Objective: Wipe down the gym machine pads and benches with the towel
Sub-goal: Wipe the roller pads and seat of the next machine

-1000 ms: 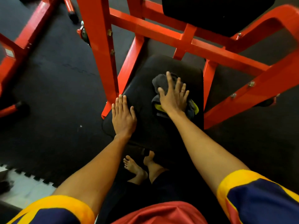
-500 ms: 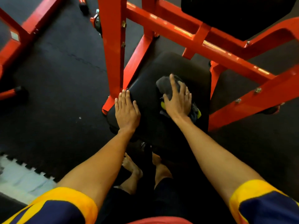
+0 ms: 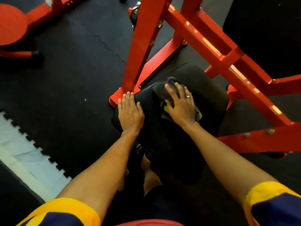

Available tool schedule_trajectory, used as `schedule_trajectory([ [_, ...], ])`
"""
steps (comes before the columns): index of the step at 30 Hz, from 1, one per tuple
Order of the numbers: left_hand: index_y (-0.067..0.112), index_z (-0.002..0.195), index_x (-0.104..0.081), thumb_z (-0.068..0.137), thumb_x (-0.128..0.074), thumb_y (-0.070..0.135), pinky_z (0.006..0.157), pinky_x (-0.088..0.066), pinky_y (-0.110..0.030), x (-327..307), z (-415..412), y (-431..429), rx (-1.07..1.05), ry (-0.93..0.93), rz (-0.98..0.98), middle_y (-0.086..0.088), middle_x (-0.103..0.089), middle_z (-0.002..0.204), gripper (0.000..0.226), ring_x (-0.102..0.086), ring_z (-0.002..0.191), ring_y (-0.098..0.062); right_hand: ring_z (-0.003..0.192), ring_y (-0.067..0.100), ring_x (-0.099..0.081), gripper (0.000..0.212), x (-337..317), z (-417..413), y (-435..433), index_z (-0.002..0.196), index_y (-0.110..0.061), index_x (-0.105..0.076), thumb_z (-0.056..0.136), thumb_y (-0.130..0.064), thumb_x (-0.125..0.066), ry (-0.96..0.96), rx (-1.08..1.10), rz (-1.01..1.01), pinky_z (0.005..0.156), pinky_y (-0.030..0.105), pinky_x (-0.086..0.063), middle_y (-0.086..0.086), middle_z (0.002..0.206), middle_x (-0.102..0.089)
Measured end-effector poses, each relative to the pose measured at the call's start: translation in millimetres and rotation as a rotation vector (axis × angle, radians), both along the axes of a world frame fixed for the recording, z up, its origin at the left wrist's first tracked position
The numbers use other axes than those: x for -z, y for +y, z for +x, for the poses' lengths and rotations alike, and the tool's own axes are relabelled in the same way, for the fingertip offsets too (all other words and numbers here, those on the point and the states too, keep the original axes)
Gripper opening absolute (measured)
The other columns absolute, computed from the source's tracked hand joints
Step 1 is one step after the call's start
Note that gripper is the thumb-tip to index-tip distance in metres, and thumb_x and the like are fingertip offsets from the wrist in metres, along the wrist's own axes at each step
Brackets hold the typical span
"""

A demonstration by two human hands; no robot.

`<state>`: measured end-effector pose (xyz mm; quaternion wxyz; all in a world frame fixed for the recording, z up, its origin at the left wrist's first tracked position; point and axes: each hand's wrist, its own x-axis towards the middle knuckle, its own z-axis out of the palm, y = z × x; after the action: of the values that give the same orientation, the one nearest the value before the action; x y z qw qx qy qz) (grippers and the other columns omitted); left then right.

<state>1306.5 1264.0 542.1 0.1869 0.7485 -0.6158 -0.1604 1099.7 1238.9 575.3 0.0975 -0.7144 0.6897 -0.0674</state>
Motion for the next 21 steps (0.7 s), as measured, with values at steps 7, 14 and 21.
schedule_trajectory([
  [7, 0.008, 0.153, -0.041, 0.107, -0.039, 0.030, 0.129, -0.008, -0.041, 10.6, 3.0, 11.6, -0.118, 0.001, -0.018, -0.013, -0.039, 0.160, 0.052, -0.027, 0.153, -0.025, 0.151, 0.047, -0.025, 0.058, -6.7, 92.1, -37.1, 0.152, -0.047, -0.044, 0.095, -0.054, -0.053, -0.034, -0.005, 0.114, 0.123, 0.058, -0.022, 0.004, 0.165, -0.034],
  [14, 0.008, 0.151, -0.043, 0.105, -0.036, 0.033, 0.128, -0.010, -0.043, 8.1, 0.9, 14.1, -0.219, 0.005, -0.003, -0.011, -0.044, 0.157, 0.052, -0.030, 0.152, -0.024, 0.135, 0.040, -0.046, 0.052, -16.8, 61.4, -78.1, 0.134, -0.042, -0.059, 0.085, -0.054, -0.046, 0.080, -0.263, 0.144, 0.109, 0.054, -0.041, 0.001, 0.146, -0.050],
  [21, 0.009, 0.149, -0.046, 0.105, -0.036, 0.031, 0.128, -0.013, -0.044, 11.5, -0.5, 14.8, -0.236, 0.003, -0.033, -0.010, -0.048, 0.153, 0.051, -0.034, 0.149, -0.024, 0.127, 0.039, -0.050, 0.042, -29.8, 105.8, -97.2, 0.121, -0.031, -0.067, 0.092, -0.053, -0.046, 0.186, -0.180, 0.345, 0.106, 0.049, -0.035, 0.007, 0.136, -0.057],
])
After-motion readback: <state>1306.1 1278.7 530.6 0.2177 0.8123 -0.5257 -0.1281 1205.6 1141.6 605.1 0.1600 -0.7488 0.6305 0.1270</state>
